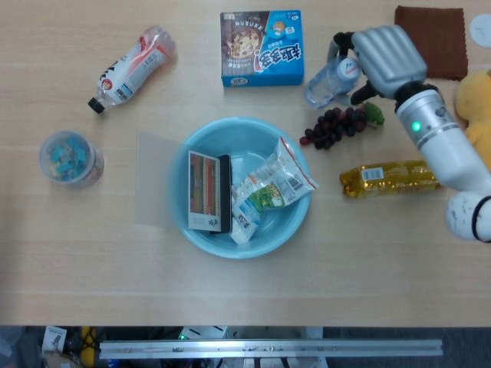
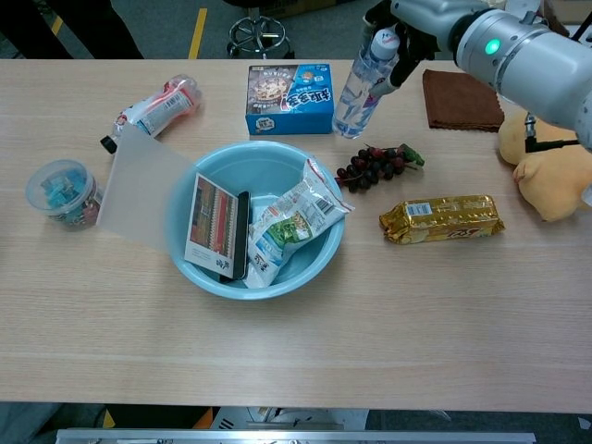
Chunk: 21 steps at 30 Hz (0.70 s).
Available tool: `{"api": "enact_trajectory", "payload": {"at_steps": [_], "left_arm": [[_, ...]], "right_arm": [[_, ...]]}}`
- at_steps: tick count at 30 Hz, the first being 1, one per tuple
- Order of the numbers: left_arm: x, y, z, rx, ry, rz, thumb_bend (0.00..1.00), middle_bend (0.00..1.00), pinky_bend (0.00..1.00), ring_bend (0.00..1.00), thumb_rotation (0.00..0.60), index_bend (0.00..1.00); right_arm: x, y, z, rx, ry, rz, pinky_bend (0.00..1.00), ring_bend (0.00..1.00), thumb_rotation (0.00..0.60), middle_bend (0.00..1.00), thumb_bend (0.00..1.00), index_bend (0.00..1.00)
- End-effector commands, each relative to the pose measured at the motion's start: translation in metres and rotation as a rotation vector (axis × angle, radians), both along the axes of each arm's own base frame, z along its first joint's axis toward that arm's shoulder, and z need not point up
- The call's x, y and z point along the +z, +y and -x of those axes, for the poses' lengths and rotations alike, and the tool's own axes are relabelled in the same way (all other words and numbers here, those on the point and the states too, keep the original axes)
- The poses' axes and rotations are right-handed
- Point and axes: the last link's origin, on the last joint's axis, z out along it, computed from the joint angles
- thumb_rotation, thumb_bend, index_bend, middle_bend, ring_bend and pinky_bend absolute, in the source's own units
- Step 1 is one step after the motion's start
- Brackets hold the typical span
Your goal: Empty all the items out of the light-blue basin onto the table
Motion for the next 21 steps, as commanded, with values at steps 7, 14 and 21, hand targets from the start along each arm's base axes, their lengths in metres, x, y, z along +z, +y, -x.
{"api": "enact_trajectory", "payload": {"at_steps": [7, 14, 21], "left_arm": [[0.001, 0.0, 0.002, 0.007, 0.002, 0.0, 0.31, 0.23, 0.17, 0.19, 0.6, 0.13], [0.002, 0.0, 0.005, 0.017, 0.002, -0.004, 0.31, 0.23, 0.17, 0.19, 0.6, 0.13], [-0.004, 0.003, 0.003, 0.007, -0.004, 0.013, 0.31, 0.23, 0.17, 0.19, 0.6, 0.13]], "right_arm": [[-0.037, -0.013, 0.009, -0.039, 0.031, -0.029, 0.79, 0.63, 0.6, 0.57, 0.31, 0.6], [-0.033, -0.022, 0.016, -0.053, 0.042, 0.015, 0.79, 0.63, 0.6, 0.57, 0.31, 0.6], [-0.029, -0.025, 0.027, -0.083, 0.077, 0.016, 0.79, 0.63, 0.6, 0.57, 0.31, 0.6]]}}
